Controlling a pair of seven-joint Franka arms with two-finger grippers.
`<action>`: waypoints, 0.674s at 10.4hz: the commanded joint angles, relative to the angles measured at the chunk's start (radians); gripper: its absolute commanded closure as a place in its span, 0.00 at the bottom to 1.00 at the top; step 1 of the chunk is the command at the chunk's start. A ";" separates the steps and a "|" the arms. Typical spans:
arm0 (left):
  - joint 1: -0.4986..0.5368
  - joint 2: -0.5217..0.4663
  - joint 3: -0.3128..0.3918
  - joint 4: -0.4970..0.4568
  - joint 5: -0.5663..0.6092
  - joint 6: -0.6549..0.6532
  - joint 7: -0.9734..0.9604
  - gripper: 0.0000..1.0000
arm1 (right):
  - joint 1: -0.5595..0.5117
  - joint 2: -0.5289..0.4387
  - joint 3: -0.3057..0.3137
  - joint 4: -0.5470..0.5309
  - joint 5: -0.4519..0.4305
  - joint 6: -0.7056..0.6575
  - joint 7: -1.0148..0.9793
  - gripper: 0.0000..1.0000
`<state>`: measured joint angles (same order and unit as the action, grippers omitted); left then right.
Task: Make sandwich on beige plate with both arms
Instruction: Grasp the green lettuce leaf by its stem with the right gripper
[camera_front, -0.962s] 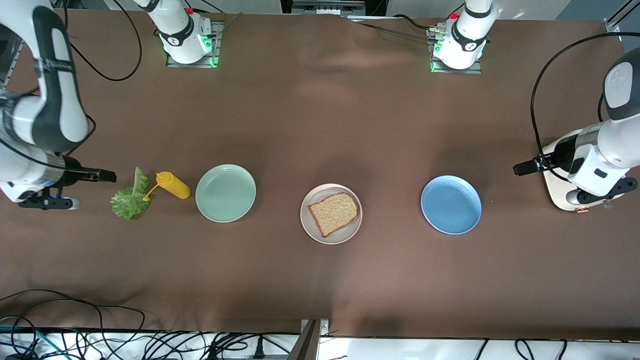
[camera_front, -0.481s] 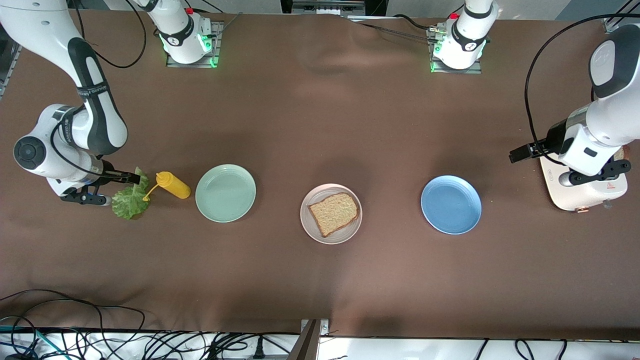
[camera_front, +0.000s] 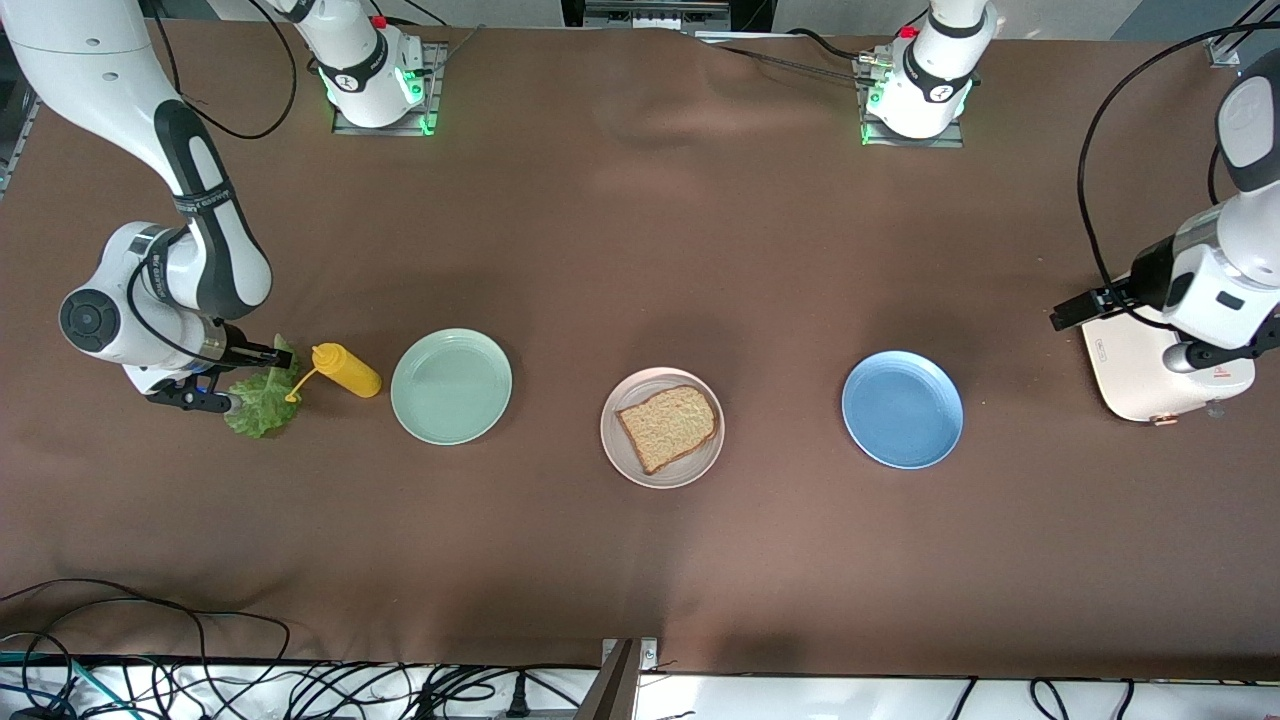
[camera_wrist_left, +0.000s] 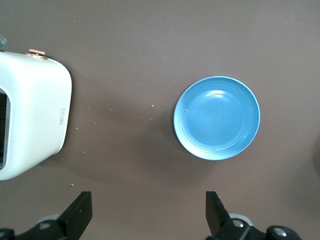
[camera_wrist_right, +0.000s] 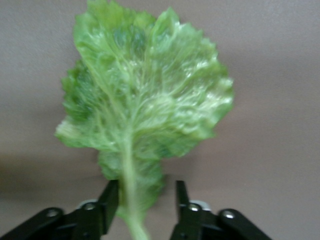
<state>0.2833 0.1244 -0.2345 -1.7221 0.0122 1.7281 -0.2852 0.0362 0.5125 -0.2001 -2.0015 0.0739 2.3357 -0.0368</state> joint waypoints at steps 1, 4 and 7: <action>0.007 0.003 -0.006 0.018 0.029 -0.010 0.024 0.00 | 0.001 -0.003 0.005 0.015 0.024 -0.002 0.011 1.00; 0.005 0.020 -0.008 0.041 0.031 -0.008 0.031 0.00 | 0.001 -0.026 0.005 0.050 0.023 -0.044 0.000 1.00; 0.007 0.023 -0.008 0.052 0.032 -0.010 0.076 0.00 | 0.002 -0.052 0.004 0.223 0.020 -0.310 0.014 1.00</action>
<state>0.2871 0.1295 -0.2378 -1.7066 0.0122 1.7281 -0.2444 0.0394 0.4881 -0.1988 -1.8649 0.0805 2.1515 -0.0353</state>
